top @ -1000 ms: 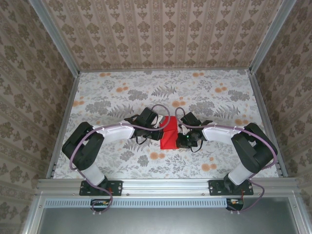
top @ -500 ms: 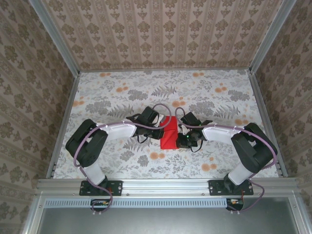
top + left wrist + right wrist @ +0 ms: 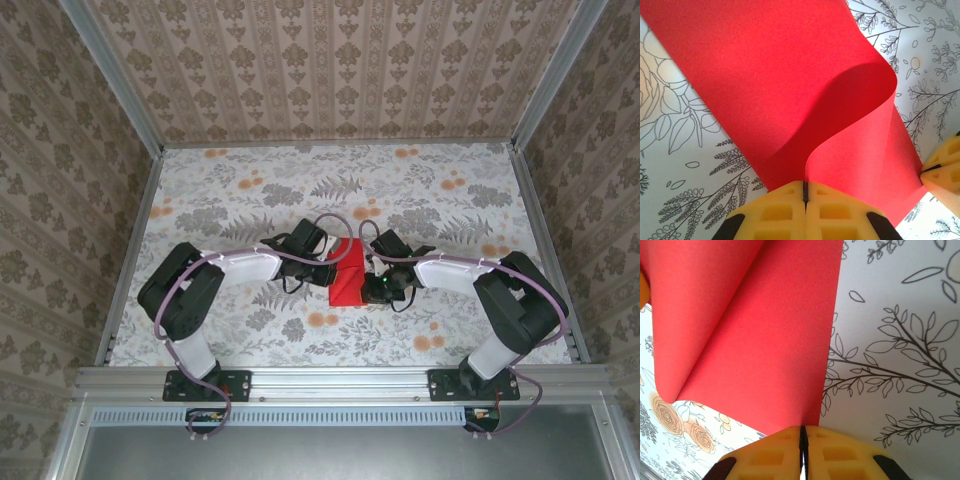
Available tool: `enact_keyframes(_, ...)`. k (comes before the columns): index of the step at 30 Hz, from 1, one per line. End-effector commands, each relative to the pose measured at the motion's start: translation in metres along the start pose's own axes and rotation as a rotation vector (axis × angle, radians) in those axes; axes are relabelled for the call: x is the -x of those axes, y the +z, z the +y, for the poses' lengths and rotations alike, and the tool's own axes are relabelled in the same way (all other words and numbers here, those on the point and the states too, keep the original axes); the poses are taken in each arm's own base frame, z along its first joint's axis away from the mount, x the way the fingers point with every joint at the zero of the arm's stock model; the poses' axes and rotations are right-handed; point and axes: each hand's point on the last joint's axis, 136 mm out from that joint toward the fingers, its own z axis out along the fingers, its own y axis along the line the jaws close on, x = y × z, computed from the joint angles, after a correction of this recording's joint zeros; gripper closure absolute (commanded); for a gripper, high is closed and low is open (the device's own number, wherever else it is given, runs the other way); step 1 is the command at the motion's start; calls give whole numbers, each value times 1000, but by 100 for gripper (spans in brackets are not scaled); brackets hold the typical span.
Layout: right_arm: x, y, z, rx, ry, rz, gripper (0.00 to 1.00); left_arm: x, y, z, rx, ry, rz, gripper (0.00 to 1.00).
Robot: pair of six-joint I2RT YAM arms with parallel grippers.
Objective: Fold a paper plane with a square sheet of paper (fold left side to right side)
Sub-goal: Fold the triangle a second time at the center of the table.
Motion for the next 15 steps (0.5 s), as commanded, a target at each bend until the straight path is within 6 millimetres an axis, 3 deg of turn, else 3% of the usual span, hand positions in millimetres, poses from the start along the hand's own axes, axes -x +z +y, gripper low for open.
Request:
enact_keyframes(1, -11, 5, -15, -58, 15, 53, 88, 4, 2, 5, 20, 15, 9, 99)
enact_keyframes(15, -12, 6, -16, -60, 18, 59, 88, 8, 2, 8, 39, 18, -10, 99)
